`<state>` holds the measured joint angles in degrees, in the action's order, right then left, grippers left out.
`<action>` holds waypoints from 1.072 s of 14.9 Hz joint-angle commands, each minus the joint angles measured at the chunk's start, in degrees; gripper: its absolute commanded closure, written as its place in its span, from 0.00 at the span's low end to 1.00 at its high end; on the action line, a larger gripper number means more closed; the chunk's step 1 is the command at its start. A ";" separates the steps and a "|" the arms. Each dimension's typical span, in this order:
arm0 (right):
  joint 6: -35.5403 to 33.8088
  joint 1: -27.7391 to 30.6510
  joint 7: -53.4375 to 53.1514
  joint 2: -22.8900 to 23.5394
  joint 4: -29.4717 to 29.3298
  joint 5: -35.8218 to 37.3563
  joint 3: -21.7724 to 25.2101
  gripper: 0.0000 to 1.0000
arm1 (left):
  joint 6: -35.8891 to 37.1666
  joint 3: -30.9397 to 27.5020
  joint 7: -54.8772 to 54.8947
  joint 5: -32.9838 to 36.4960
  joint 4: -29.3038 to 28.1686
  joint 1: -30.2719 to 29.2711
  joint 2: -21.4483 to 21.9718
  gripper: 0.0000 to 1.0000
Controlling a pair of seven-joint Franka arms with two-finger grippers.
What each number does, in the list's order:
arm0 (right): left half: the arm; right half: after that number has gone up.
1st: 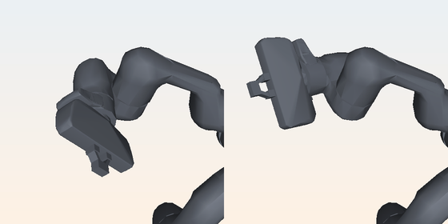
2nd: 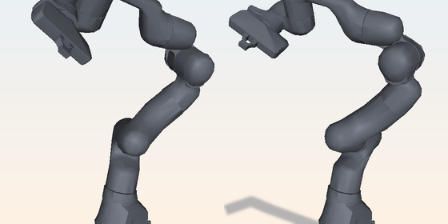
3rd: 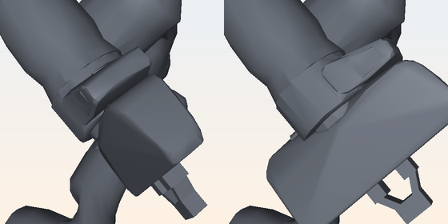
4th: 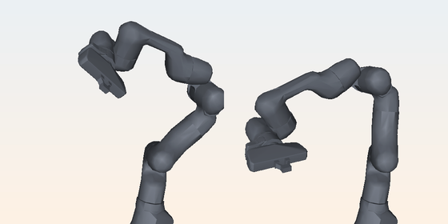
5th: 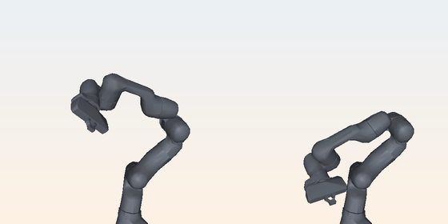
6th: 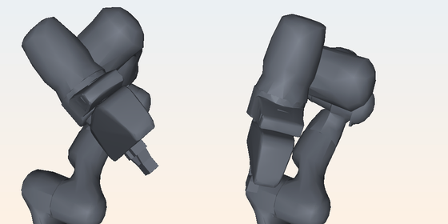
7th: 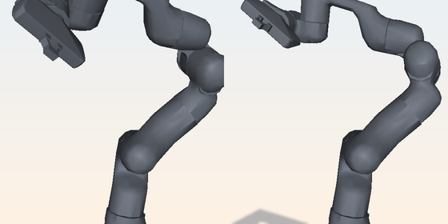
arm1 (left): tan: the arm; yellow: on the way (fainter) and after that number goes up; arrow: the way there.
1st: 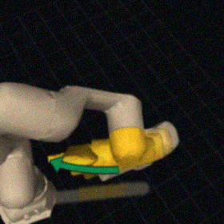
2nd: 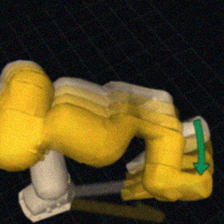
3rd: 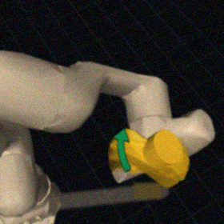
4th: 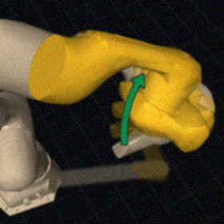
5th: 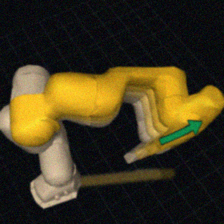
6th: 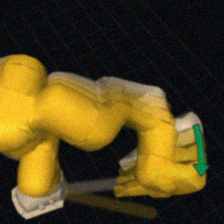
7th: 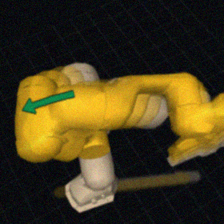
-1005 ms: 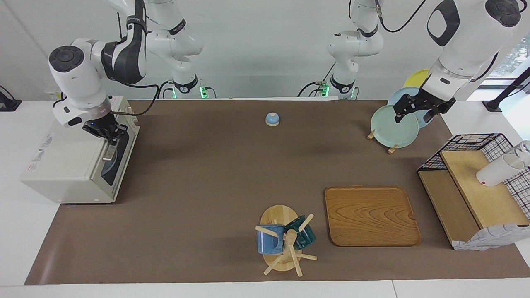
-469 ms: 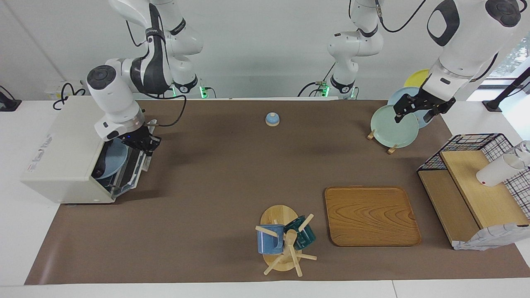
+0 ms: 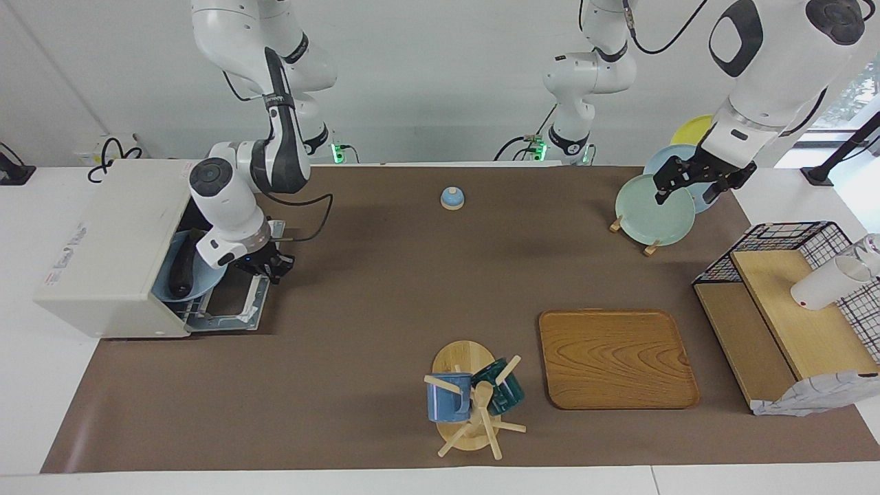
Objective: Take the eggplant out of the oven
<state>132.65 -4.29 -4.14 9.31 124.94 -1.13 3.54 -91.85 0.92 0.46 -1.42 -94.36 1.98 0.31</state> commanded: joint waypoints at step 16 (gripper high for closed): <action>-14.44 3.32 3.78 -3.86 -7.00 9.39 1.56 0.45 | 1.49 -0.21 -0.73 -0.60 -0.04 0.31 1.00 0.00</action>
<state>116.36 -2.32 -1.95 6.34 116.05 7.33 5.34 -91.42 1.08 0.44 -1.43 -94.36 2.02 0.40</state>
